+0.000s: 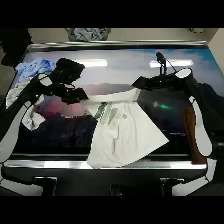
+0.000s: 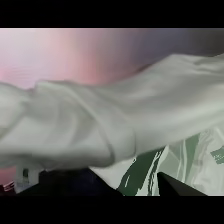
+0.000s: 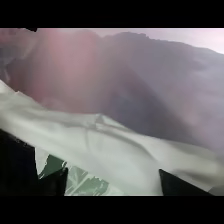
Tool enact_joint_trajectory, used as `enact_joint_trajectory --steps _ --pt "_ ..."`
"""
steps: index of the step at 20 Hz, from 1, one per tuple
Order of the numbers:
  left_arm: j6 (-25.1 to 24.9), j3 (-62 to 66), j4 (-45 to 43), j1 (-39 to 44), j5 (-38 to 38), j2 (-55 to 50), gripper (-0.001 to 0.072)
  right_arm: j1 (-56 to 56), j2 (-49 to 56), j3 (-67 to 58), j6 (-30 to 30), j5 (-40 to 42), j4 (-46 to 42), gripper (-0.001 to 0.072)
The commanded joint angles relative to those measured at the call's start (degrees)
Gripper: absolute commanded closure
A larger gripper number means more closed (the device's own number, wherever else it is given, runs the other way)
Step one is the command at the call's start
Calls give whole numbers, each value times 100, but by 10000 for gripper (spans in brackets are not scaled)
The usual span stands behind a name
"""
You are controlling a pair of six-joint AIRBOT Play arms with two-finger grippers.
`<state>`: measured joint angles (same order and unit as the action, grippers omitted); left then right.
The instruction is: Fold the shirts.
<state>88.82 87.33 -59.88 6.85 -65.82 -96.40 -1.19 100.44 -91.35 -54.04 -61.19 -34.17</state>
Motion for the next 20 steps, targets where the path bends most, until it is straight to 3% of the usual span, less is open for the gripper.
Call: enact_joint_trajectory --steps 1,4,7,9,12,15,20 --pt "-369 437 -24 -280 -754 -304 -12 -192 -22 -37 402 -273 369 11" --pt "-485 1099 -1027 -911 -2026 -227 -12 -820 -719 -42 433 -1060 -588 11" --pt "-332 955 -1108 -1473 -2140 -11 -12 -1360 -1134 24 216 -2664 -2214 19" --pt "-332 741 -1104 -1563 -2140 9 -12 -1434 -1351 531 221 -3338 -2693 23" --pt "-358 212 -745 -1401 -1969 7 -13 -1287 -2153 2243 240 -2931 -2531 27" --pt "-695 -435 -153 -1073 -1572 7 -13 -1220 -3018 3823 238 -2437 -2492 19" --pt "-787 -1032 839 -549 -328 -96 -12 -1220 -3875 5101 216 -2398 -2500 17"
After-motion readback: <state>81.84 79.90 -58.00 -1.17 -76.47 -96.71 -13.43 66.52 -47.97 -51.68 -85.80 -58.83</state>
